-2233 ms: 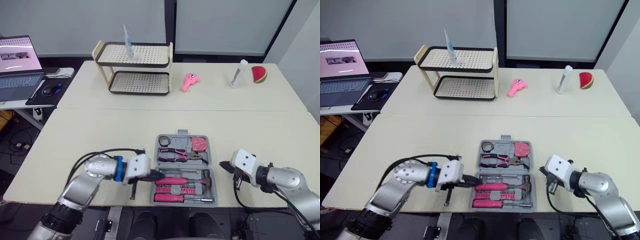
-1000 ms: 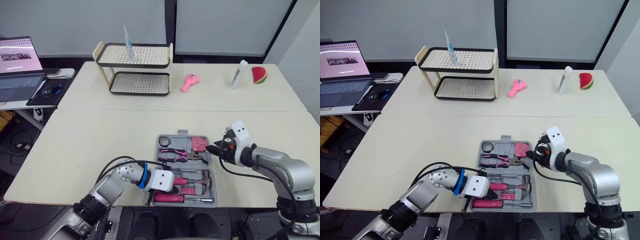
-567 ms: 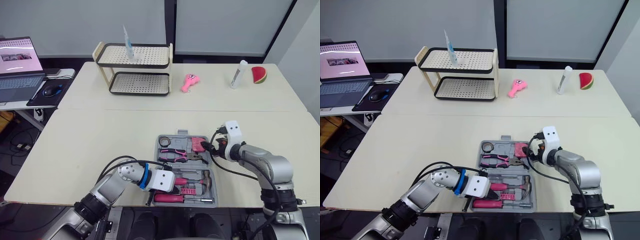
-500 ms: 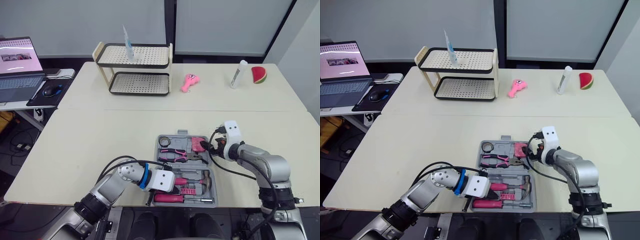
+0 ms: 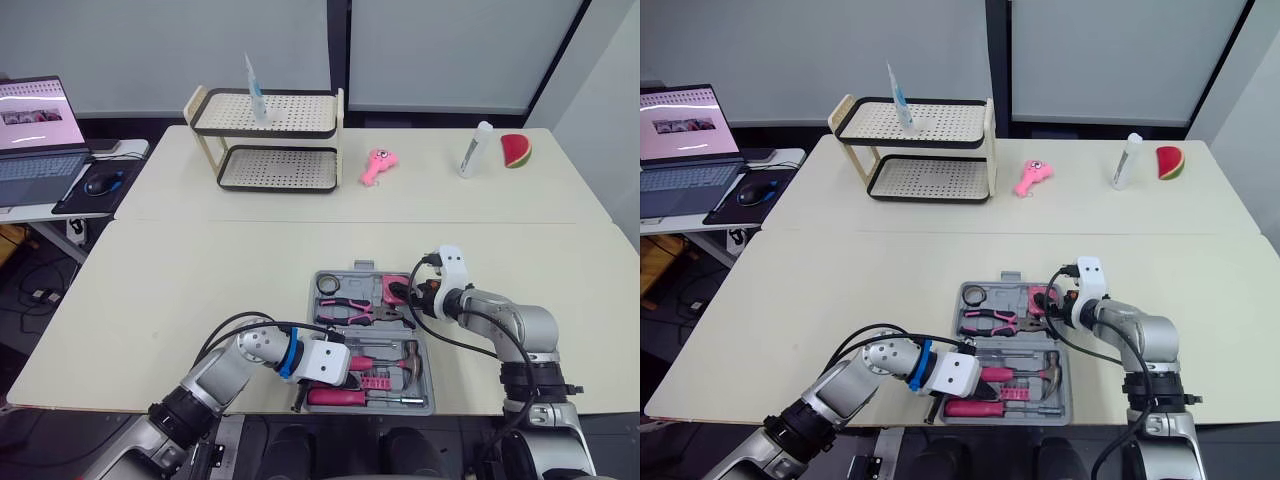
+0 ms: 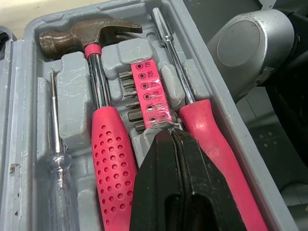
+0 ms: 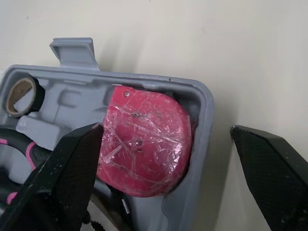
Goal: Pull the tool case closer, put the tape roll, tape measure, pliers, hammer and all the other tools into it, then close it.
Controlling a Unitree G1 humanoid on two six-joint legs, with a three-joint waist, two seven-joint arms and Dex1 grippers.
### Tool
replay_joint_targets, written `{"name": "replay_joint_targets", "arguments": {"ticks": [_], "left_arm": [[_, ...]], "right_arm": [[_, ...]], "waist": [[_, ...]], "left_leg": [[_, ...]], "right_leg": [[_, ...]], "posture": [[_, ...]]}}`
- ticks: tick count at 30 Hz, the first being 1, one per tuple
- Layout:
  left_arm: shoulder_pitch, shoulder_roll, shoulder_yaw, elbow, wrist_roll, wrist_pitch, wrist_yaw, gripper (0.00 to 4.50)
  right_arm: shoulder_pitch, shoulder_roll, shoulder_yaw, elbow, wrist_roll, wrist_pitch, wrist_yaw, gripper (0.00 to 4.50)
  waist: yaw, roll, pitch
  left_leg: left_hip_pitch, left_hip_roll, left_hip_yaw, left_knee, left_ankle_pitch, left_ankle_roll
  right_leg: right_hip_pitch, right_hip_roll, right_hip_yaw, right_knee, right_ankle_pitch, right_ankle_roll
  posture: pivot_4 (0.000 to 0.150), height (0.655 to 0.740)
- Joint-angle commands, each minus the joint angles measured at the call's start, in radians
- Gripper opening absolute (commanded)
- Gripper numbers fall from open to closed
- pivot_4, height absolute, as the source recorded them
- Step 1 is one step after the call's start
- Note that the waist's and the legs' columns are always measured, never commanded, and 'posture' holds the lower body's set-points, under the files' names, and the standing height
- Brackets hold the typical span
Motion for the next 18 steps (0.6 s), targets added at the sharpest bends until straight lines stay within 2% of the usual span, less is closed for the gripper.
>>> {"name": "replay_joint_targets", "arguments": {"ticks": [1,18], "left_arm": [[0.019,0.019,-0.042,0.067,0.058,0.000,-0.011,0.00],[0.036,0.055,-0.059,0.129,0.086,-0.085,-0.035,0.00]], "right_arm": [[-0.023,0.011,0.012,0.013,0.047,0.025,0.040,4.49],[-0.033,0.007,0.003,0.035,0.093,-0.033,0.136,4.49]], "waist": [[0.000,0.000,0.000],[-0.005,0.001,-0.001]], "left_leg": [[0.000,0.000,0.000,0.000,0.000,0.000],[0.001,0.001,0.000,-0.002,0.000,0.000]], "right_leg": [[0.000,0.000,0.000,0.000,0.000,0.000],[-0.001,0.001,0.000,0.000,0.000,0.000]], "posture": [[0.150,0.7290],[0.150,0.7290]]}}
